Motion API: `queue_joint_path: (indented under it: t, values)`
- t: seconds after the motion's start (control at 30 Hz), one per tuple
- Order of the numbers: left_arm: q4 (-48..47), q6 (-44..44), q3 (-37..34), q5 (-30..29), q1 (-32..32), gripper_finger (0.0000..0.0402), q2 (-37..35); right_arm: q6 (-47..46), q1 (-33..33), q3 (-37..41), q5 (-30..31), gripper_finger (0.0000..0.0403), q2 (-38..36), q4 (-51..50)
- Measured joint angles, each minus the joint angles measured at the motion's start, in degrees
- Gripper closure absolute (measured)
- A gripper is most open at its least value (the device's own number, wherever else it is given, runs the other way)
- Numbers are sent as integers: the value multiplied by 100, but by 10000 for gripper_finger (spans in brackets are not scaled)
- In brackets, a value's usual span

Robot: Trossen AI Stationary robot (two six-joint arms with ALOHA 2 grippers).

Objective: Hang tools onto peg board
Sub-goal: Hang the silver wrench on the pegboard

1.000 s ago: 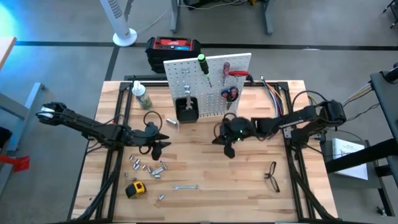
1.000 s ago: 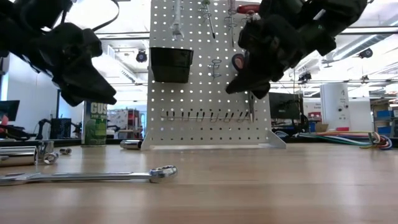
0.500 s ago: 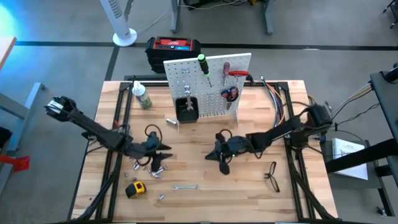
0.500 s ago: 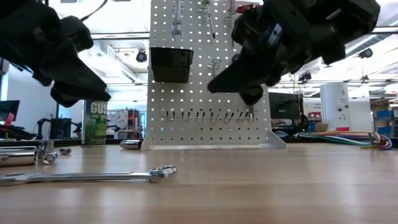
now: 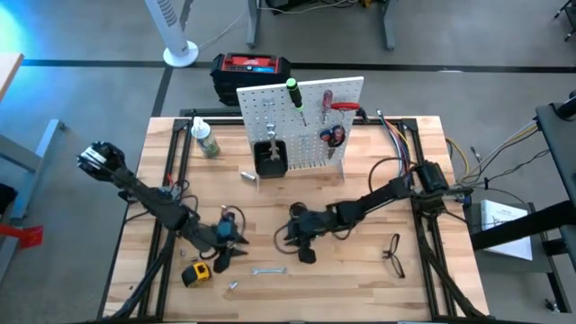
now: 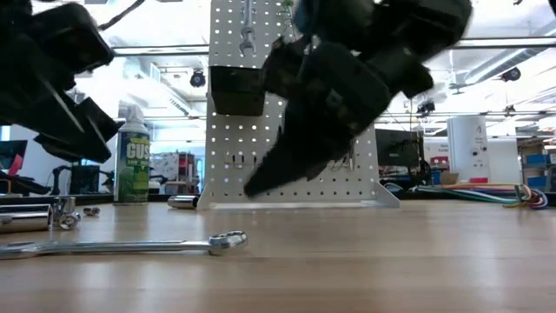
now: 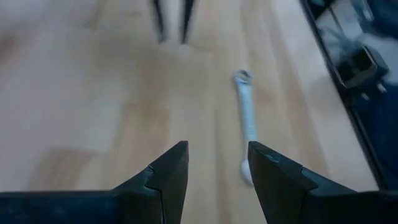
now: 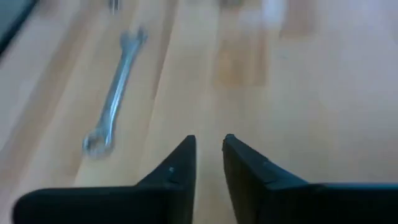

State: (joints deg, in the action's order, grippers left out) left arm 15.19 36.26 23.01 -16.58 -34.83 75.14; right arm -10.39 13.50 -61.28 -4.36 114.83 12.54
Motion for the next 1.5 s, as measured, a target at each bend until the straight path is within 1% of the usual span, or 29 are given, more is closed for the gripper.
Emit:
queue_joint_path:
  t: [0.1, 0.17, 0.33, 0.47, 0.6, 0.7, 0.87, 0.97, 1.13, 1.27, 1.5]
  values:
    - [-308, -344, 470, 274, -2, 245, 385, 224, 46, -603, -281, 309, 190, -911]
    - [-719, -514, 837, 354, -4, 245, 650, 349, 110, -931, -431, 293, 264, -1361]
    - [-2079, -576, 1634, 361, -4, 245, 1315, 508, 304, -1518, -483, 264, 343, -1979]
    - [-2285, -578, 1829, 323, -4, 245, 1846, 418, 384, -1669, -474, 255, 329, -2136]
    - [-2234, -461, 1909, 280, -9, 245, 2265, 384, 444, -1700, -471, 256, 307, -2162]
    - [-2272, -337, 1942, 251, -11, 245, 2398, 317, 455, -1700, -472, 260, 295, -2178]
    - [-2272, -222, 1960, 91, -15, 245, 2378, 291, 450, -1700, -467, 265, 290, -2197]
    - [-2236, -211, 1955, -59, -11, 245, 2355, 17, 456, -1700, -499, 264, 292, -2199]
    - [-2223, -235, 1950, -262, 93, 245, 2377, -7, 521, -1700, -863, 260, 292, -2260]
    - [-2105, -236, 1943, -313, 235, 245, 2377, 125, 529, -1700, -1519, 278, 292, -2259]
    - [-1958, -262, 1936, -396, 424, 245, 2365, 59, 414, -1700, -1696, 325, 475, -2156]
